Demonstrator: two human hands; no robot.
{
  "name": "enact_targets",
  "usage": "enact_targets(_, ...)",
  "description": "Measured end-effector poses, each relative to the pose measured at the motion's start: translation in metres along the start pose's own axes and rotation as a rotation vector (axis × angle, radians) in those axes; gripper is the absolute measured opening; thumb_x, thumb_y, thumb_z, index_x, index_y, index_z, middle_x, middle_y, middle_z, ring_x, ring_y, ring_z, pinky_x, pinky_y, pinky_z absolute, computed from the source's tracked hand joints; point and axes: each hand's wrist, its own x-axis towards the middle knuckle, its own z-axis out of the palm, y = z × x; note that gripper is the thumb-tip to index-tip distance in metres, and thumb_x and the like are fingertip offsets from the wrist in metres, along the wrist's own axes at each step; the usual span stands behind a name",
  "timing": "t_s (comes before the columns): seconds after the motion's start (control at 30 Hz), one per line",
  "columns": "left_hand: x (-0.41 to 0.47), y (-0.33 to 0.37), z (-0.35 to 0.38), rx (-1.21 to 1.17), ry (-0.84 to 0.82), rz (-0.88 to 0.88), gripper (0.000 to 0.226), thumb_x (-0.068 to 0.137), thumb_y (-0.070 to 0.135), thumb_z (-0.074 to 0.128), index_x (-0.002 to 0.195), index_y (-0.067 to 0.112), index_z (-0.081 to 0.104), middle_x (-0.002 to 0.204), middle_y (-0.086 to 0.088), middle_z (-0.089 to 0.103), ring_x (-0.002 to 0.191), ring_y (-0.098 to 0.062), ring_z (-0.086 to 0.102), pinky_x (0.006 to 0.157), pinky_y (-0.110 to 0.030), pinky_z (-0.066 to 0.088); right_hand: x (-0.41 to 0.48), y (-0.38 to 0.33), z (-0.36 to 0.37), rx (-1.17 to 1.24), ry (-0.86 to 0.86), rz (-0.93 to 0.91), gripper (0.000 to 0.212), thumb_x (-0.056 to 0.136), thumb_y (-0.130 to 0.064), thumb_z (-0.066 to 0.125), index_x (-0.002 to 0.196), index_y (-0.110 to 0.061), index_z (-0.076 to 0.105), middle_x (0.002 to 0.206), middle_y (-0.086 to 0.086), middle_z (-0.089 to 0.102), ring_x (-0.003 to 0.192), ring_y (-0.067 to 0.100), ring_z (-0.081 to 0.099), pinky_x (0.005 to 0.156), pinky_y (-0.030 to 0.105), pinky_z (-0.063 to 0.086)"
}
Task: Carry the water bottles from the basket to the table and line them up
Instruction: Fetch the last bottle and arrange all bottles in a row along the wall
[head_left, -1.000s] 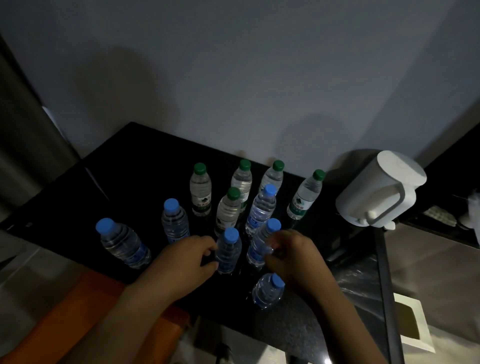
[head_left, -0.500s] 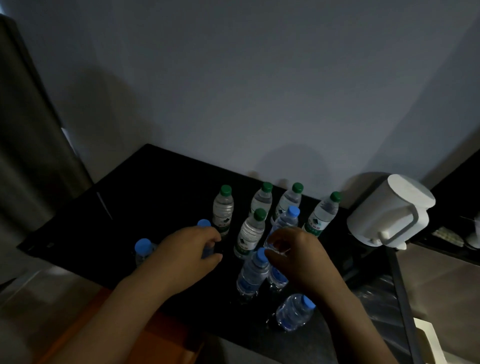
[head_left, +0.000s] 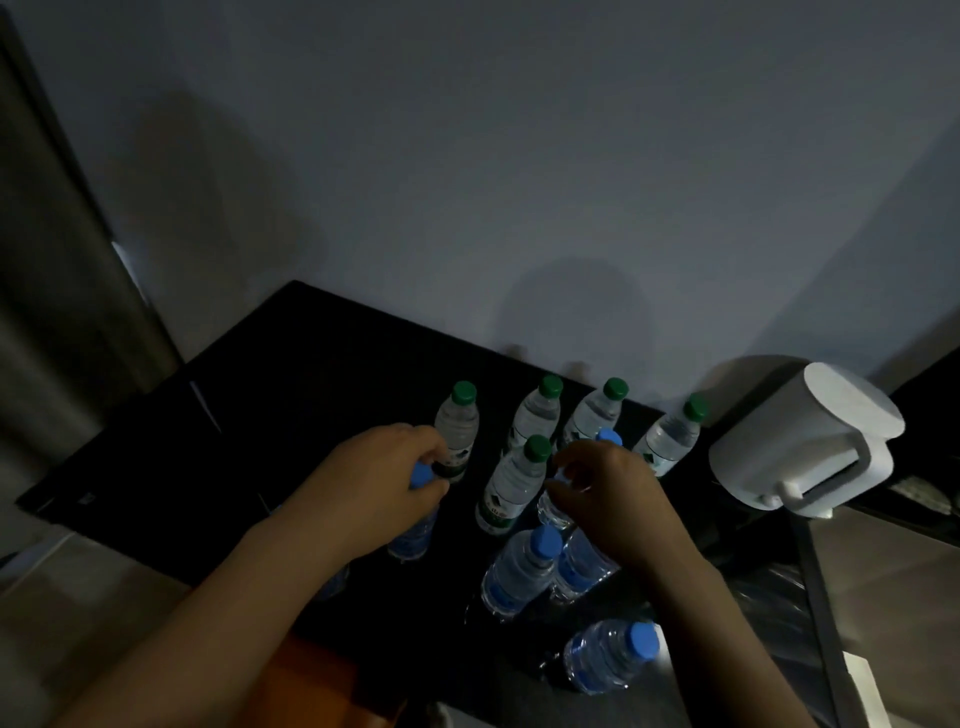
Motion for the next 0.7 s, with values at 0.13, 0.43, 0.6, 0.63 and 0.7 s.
enact_targets(0.13, 0.026, -0.007, 0.003, 0.019, 0.000, -0.044, 0.029, 0.087, 0.030, 0.062, 0.115, 0.023, 0.058, 0.111, 0.005, 0.058, 0.099, -0.007, 0.055, 0.087, -0.024, 0.047, 0.028, 0.011, 0.011, 0.006, -0.054, 0.025, 0.027, 0.086, -0.026, 0.066, 0.109, -0.013, 0.064, 0.093, 0.000, 0.067, 0.079, 0.009, 0.063, 0.075, 0.029, 0.056)
enact_targets(0.43, 0.089, -0.016, 0.016, 0.136, -0.062, -0.121, 0.036, 0.089, 0.030, 0.059, 0.121, 0.015, 0.053, 0.119, -0.005, 0.056, 0.106, -0.018, 0.055, 0.091, -0.035, 0.048, 0.065, 0.032, 0.041, 0.017, -0.099, 0.074, 0.023, 0.084, -0.022, 0.064, 0.104, -0.013, 0.060, 0.105, 0.006, 0.055, 0.079, 0.016, 0.055, 0.069, 0.025, 0.046)
enact_targets(0.6, 0.121, -0.020, 0.029, 0.190, -0.096, -0.150, 0.042, 0.087, 0.028, 0.061, 0.123, 0.010, 0.048, 0.122, -0.010, 0.048, 0.103, -0.023, 0.054, 0.088, -0.035, 0.048, 0.076, 0.038, 0.053, 0.023, -0.144, 0.083, 0.025, 0.083, -0.025, 0.065, 0.104, -0.014, 0.056, 0.101, 0.002, 0.050, 0.079, 0.015, 0.051, 0.060, 0.019, 0.038)
enact_targets(0.63, 0.127, -0.021, 0.031, 0.196, -0.106, -0.158, 0.043, 0.087, 0.028, 0.061, 0.123, 0.010, 0.047, 0.121, -0.010, 0.048, 0.102, -0.023, 0.054, 0.087, -0.036, 0.049, 0.077, 0.040, 0.056, 0.014, -0.157, 0.077, 0.024, 0.083, -0.025, 0.065, 0.103, -0.015, 0.055, 0.099, 0.001, 0.047, 0.077, 0.013, 0.047, 0.059, 0.018, 0.033)
enact_targets(0.7, 0.138, -0.022, 0.037, 0.192, -0.120, -0.166, 0.043, 0.087, 0.028, 0.060, 0.123, 0.010, 0.046, 0.120, -0.011, 0.047, 0.100, -0.024, 0.054, 0.086, -0.037, 0.050, 0.081, 0.042, 0.060, 0.004, -0.167, 0.064, 0.022, 0.084, -0.025, 0.064, 0.100, -0.014, 0.055, 0.099, 0.002, 0.048, 0.075, 0.012, 0.042, 0.060, 0.019, 0.029)
